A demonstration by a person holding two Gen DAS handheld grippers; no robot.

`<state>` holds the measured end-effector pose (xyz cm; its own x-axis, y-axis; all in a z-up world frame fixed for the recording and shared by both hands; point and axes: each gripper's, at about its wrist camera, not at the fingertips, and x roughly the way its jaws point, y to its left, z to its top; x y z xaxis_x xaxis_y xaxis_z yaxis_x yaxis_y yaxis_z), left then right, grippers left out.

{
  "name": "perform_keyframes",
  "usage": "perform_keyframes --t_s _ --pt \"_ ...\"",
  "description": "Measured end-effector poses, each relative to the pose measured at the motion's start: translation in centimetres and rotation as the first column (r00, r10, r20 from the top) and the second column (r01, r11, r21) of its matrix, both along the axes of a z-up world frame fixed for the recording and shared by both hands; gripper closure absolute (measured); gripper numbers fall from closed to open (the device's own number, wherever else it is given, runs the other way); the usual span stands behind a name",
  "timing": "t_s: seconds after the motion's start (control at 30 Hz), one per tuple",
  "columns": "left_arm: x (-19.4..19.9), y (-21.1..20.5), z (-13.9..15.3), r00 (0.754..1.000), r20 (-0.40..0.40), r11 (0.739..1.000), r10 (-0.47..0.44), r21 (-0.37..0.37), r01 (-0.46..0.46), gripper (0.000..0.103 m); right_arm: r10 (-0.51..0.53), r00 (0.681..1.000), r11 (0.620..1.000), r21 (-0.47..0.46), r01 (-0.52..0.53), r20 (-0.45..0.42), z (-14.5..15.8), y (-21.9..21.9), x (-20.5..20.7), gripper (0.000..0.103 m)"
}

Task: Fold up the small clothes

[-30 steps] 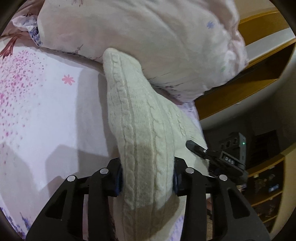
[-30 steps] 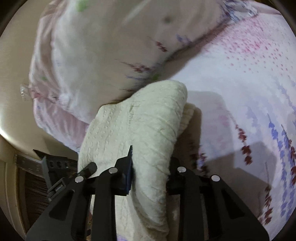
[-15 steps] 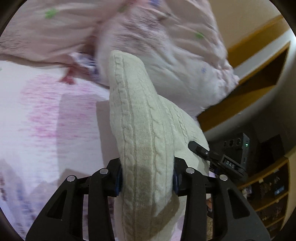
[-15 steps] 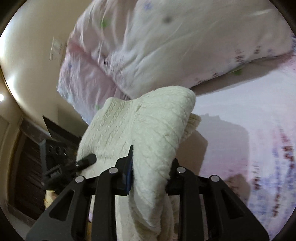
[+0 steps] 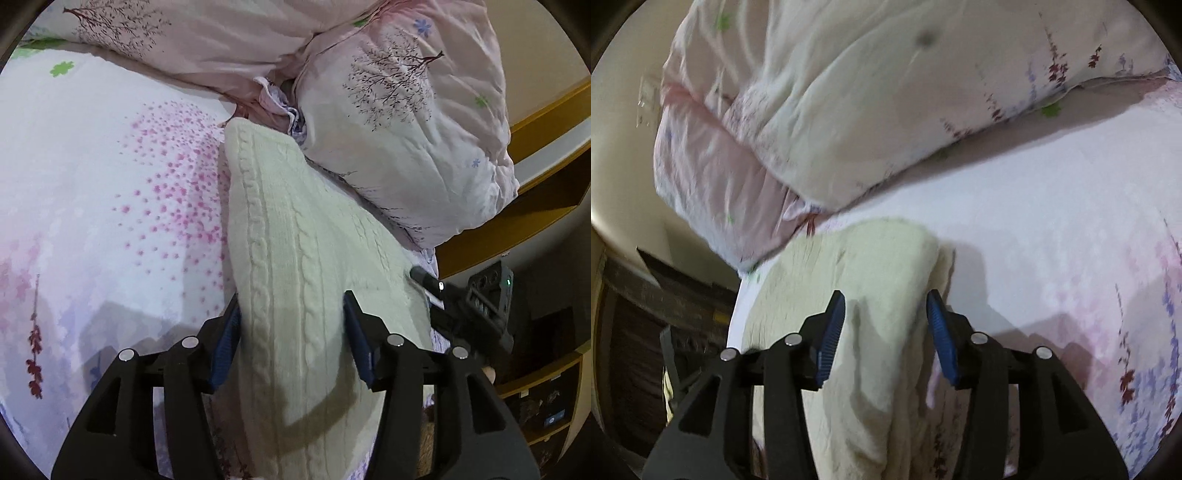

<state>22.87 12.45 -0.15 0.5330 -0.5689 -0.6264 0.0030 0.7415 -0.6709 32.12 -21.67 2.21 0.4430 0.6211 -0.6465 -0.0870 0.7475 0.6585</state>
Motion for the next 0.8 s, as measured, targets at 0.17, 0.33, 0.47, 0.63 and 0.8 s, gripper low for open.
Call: perform_keyframes --t_s 0.17,0.33,0.47,0.63,0.8 --pt "0.6 -0.9 0.7 1.0 0.016 0.999 0.017 0.035 -0.017 0.05 0.008 0.993 0.99 -0.14 0.009 0.119 0.6 1.9 1.4 0.093" --pt "1.4 -1.7 0.5 0.999 0.046 0.994 0.011 0.107 -0.015 0.052 -0.038 0.995 0.955 -0.291 0.063 0.091 -0.3 2.7 2.9 0.096" --pt "0.8 -1.2 0.5 0.999 0.03 0.997 0.018 0.078 -0.02 0.047 -0.035 0.998 0.976 -0.214 0.044 0.044 -0.5 1.6 2.7 0.085" --pt "-1.5 0.2 0.5 1.0 -0.006 0.999 0.02 -0.035 -0.021 0.043 0.011 1.0 0.999 -0.042 -0.012 -0.012 0.3 -0.9 -0.3 0.061" --pt "-3.6 -0.6 0.9 1.0 0.024 0.999 0.005 0.032 -0.006 0.054 0.087 0.996 0.989 -0.119 -0.087 -0.005 0.1 -0.1 -2.5 0.092"
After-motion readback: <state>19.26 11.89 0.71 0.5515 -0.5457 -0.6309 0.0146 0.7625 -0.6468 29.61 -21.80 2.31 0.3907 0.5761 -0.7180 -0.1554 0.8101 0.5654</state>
